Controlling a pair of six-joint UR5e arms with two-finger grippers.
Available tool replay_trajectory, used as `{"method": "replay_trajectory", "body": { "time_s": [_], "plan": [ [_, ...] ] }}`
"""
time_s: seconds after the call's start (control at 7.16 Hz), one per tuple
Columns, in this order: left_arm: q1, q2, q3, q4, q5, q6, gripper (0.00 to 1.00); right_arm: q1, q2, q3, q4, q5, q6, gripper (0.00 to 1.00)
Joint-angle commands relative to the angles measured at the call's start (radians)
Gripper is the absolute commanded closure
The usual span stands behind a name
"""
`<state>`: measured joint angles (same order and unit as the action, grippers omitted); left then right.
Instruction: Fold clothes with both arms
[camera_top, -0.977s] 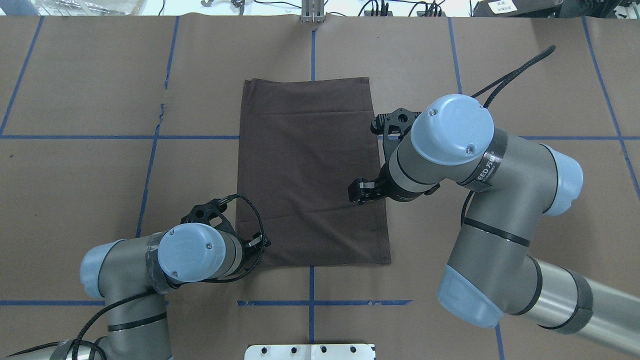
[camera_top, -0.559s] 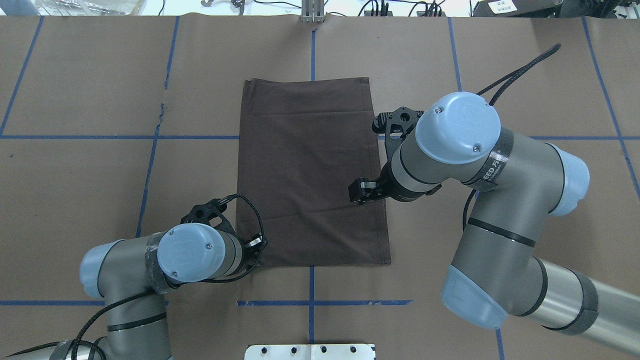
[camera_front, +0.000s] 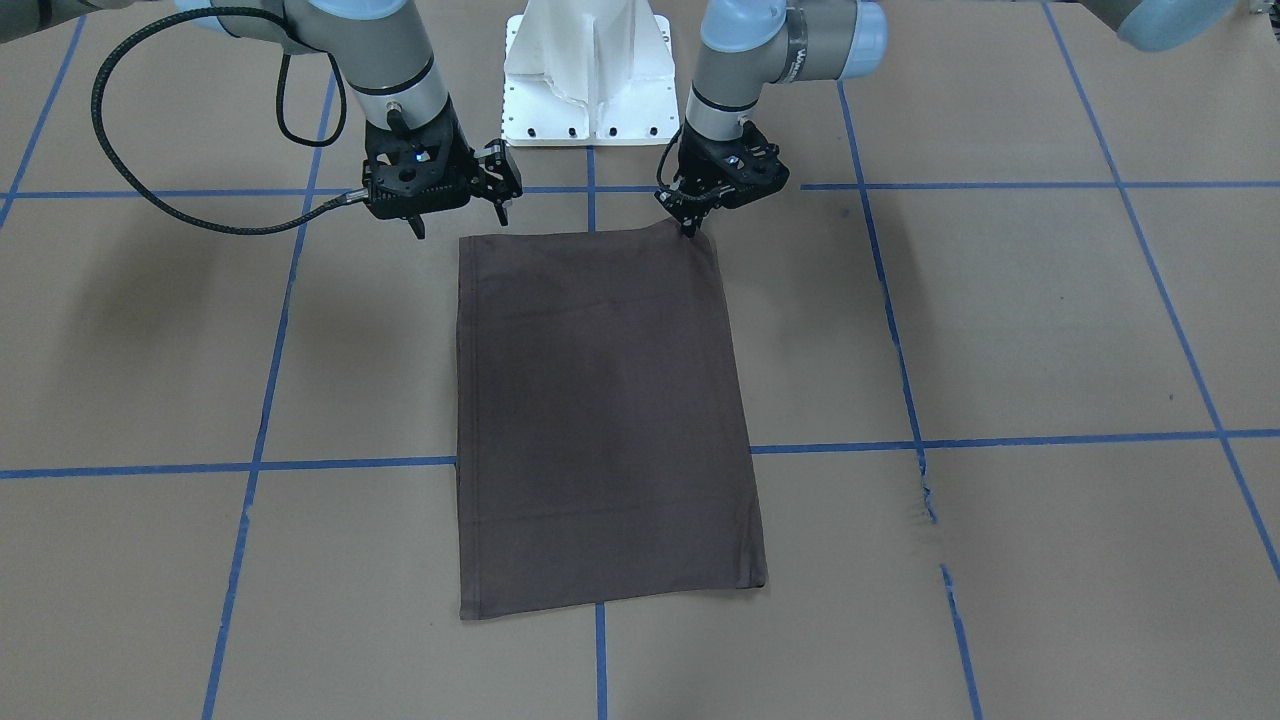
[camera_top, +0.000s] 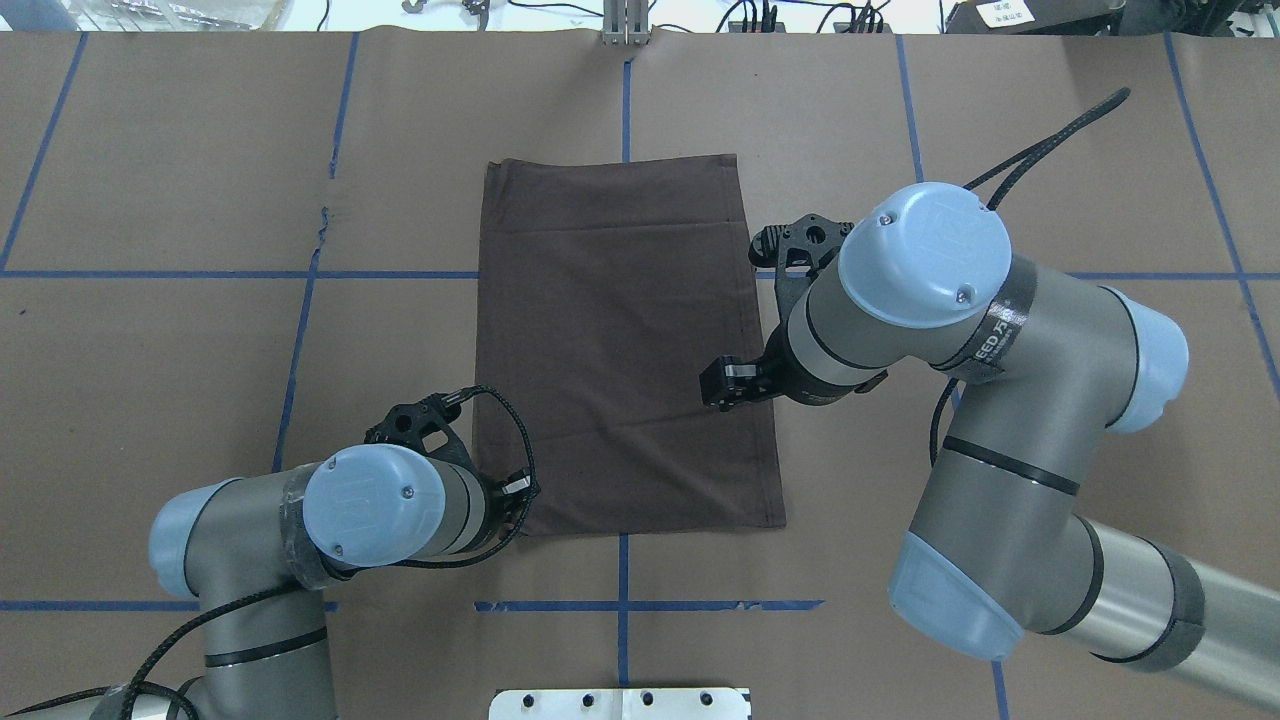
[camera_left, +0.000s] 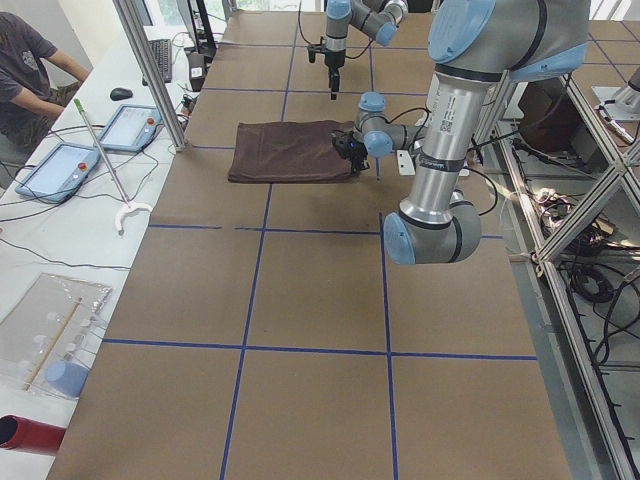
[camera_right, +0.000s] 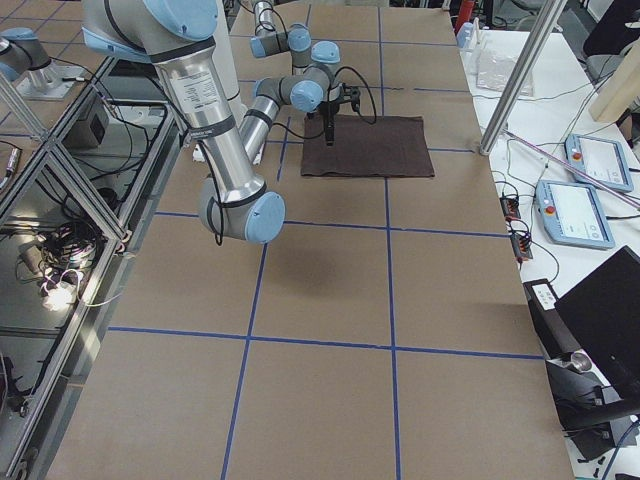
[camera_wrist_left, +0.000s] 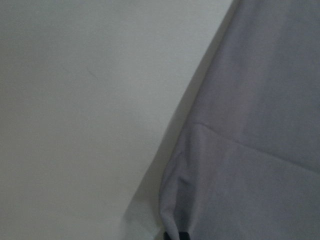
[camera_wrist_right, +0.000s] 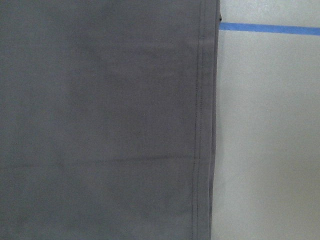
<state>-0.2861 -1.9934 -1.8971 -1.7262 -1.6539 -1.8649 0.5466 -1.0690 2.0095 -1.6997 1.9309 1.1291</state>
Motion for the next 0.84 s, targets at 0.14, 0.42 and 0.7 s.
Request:
{"method": "replay_trajectory", "body": {
  "time_s": [0.14, 0.42, 0.7],
  "plan": [
    [-0.013, 0.002, -0.027, -0.001, 0.003, 0.099, 1.0, -0.06, -0.009, -0.005, 0.002, -0.006, 0.269, 0.0],
    [-0.013, 0.002, -0.025, -0.001, 0.005, 0.099, 1.0, -0.143, -0.008, -0.053, 0.065, -0.077, 0.444, 0.0],
    [-0.013, 0.001, -0.022, -0.003, 0.005, 0.099, 1.0, -0.171, -0.009, -0.135, 0.172, -0.122, 0.565, 0.0]
  ]
}}
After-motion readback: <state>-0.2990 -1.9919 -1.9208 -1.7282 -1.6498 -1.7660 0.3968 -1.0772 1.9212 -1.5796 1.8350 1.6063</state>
